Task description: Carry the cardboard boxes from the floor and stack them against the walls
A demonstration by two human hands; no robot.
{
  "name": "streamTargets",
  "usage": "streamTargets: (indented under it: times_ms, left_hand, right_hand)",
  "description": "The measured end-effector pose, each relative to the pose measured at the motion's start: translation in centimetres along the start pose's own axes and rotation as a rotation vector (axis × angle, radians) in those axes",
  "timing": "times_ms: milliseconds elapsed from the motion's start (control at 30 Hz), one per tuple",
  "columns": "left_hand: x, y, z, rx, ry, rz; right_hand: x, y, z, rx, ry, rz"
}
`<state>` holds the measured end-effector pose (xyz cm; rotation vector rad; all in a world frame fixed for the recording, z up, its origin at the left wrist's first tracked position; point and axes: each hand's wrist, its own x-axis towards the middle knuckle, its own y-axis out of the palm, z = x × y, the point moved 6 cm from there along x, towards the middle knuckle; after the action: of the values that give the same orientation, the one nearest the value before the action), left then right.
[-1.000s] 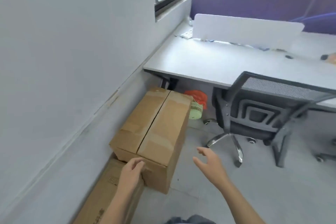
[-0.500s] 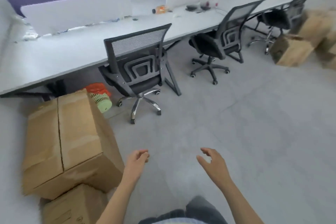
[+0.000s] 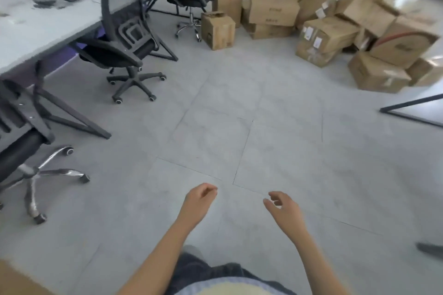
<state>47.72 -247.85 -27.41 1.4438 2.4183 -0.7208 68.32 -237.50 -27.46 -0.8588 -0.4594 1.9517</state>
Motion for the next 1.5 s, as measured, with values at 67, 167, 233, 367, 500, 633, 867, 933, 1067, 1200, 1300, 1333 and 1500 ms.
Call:
streamTargets:
  times_ms: [67, 167, 233, 367, 500, 633, 867, 933, 1067, 1200, 1300, 1333, 1500]
  left_hand:
    - [1.1, 1.8, -0.9, 0.046, -0.001, 0.024]
    - [3.4, 3.4, -1.8, 0.191, 0.007, 0.036]
    - [5.4, 4.5, -2.5, 0.208, -0.008, 0.052]
    - [10.2, 5.6, -4.1, 0.101, -0.078, 0.030]
    - [17.2, 7.4, -7.2, 0.050, -0.104, 0.024]
    - [25.2, 9.7, -13.0, 0.025, -0.074, 0.050]
    - [35.5, 13.9, -20.2, 0.079, -0.070, 0.123]
    - [37.0, 15.3, -20.7, 0.130, -0.090, 0.163]
    - [41.2, 18.0, -22.1, 0.242, -0.130, 0.202]
    - [48.8, 21.3, -26.8, 0.241, -0.146, 0.144]
    - [54.6, 25.1, -32.7, 0.227, -0.080, 0.147]
    - [56.1, 26.4, -34.9, 0.232, -0.053, 0.156]
    - [62.9, 31.1, -42.4, 0.226, 0.014, 0.188]
  right_hand:
    - [0.5, -1.1, -1.8, 0.014, 0.032, -0.012]
    - [2.0, -2.2, -3.8, 0.020, 0.098, -0.002]
    - [3.6, -3.0, -4.7, 0.032, 0.127, -0.007]
    - [7.5, -5.1, -5.1, 0.019, 0.158, -0.022]
    - [13.5, -8.4, -4.8, 0.013, 0.199, -0.039]
    - [21.0, -12.4, -2.9, -0.012, 0.202, -0.054]
    - [33.5, -18.0, 0.6, 0.006, 0.173, -0.098]
    - [35.7, -18.3, 0.2, 0.005, 0.184, -0.075]
    - [40.9, -19.2, -1.1, 0.011, 0.233, 0.031]
    - [49.8, -25.6, -1.1, 0.058, 0.206, -0.057]
    - [57.0, -32.6, 0.1, 0.121, 0.181, -0.150]
    - [59.0, -34.5, 0.5, 0.138, 0.172, -0.160]
    - [67.2, -38.5, 1.1, 0.163, 0.194, -0.109]
